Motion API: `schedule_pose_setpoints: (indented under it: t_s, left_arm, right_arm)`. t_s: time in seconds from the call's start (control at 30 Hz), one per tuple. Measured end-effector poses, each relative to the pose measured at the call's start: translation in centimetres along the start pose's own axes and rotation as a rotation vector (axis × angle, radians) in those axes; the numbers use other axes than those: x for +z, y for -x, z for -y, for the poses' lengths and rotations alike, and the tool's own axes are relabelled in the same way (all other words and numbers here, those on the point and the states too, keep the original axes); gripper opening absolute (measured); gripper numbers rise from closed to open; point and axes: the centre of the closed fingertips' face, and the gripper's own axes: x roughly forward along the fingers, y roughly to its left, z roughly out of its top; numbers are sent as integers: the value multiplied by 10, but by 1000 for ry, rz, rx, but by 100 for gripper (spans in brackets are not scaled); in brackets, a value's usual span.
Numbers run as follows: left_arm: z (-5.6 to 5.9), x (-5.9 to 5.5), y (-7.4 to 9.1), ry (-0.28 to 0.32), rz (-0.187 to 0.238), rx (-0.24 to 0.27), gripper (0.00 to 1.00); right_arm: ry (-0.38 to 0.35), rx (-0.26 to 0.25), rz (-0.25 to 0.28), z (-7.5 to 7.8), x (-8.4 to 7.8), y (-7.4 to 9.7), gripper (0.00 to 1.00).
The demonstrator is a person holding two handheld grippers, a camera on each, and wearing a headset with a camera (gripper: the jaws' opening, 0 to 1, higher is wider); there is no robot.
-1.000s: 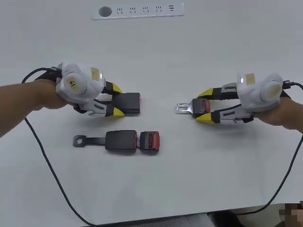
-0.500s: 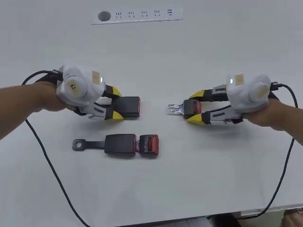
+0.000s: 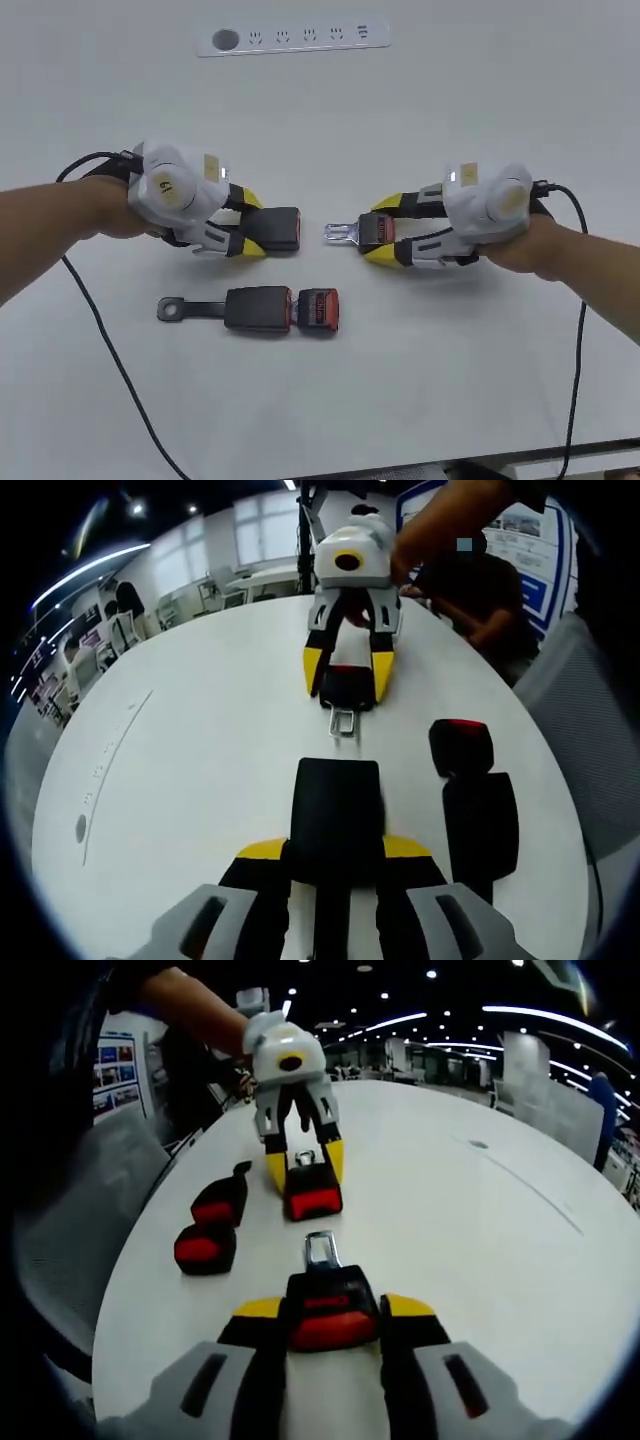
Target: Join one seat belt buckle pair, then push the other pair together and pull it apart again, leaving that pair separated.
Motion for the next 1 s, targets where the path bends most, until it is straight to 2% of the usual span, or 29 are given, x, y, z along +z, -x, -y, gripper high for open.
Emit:
schedule_pose_setpoints:
  t_s: [0.47,0.6,0.63,1.0]
  left_arm:
    - [1,-1,1,2,-15,-1,34]
    - [2,0,1,-16,-24,-10,34]
    - [2,0,1,-18,-27,-12,34]
    - [2,-1,1,-21,-31,-17,33]
  right_arm:
    - [9,1,8,-3,19,-25,36]
    - [6,9,1,-5,23,-34,36]
    - [22,10,-8,-3,23,-35,36]
    - [11,6,-19,-5,24,-35,36]
